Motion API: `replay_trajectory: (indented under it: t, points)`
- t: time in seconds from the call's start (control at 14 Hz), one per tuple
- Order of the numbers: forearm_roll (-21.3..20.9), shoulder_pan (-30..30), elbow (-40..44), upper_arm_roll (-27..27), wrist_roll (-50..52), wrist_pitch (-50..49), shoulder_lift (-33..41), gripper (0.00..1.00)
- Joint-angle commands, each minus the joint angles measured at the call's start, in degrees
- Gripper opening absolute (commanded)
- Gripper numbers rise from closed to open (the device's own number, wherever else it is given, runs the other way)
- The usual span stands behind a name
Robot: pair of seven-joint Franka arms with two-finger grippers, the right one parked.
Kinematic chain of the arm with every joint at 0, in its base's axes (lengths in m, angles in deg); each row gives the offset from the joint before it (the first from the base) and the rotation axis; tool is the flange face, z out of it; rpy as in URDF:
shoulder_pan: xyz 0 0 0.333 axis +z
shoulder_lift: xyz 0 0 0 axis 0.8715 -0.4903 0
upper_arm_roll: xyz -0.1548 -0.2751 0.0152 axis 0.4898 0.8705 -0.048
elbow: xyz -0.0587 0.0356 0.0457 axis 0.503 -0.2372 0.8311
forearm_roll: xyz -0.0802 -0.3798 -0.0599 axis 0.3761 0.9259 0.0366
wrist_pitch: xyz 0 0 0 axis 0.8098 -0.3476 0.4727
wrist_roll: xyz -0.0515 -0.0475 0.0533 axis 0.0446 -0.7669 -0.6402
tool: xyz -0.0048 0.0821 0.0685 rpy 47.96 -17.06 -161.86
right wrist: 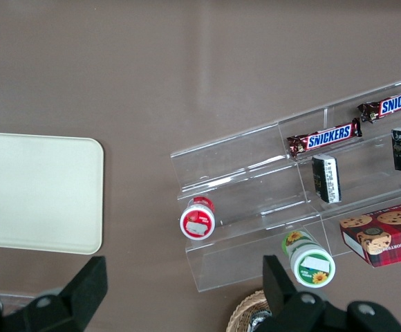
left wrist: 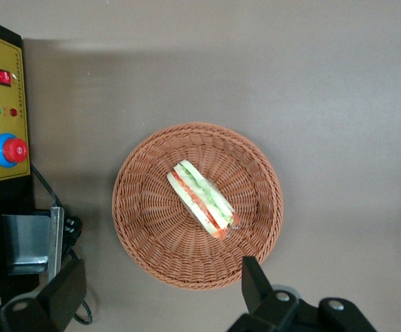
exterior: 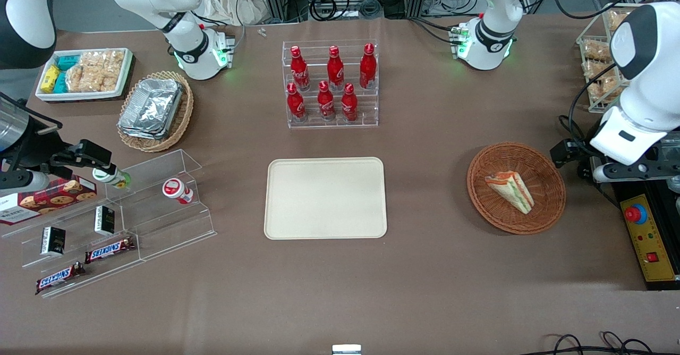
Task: Place sandwich from basket to tray
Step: 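Move the left gripper down over the sandwich in the wicker basket, then close the left gripper on the wrapped sandwich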
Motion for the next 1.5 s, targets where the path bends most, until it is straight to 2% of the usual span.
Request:
replay_trajectory:
  t: [0.0,0.21,0.57,0.86,1.43]
  points:
    - [0.6,0.3,-5.4,-0.1,0.6,0.4,1.0,1.00]
    - [1.8,0.5,-12.2,-0.3,2.3,5.6,2.1,1.00]
    - [2.1,0.1,-20.7,-0.1,15.6,19.5,-0.7,1.00]
    - [2.1,-0.1,-21.0,-0.1,24.9,25.0,-6.3,1.00]
    - [2.1,0.3,-21.1,-0.1,32.1,33.1,-15.7,1.00]
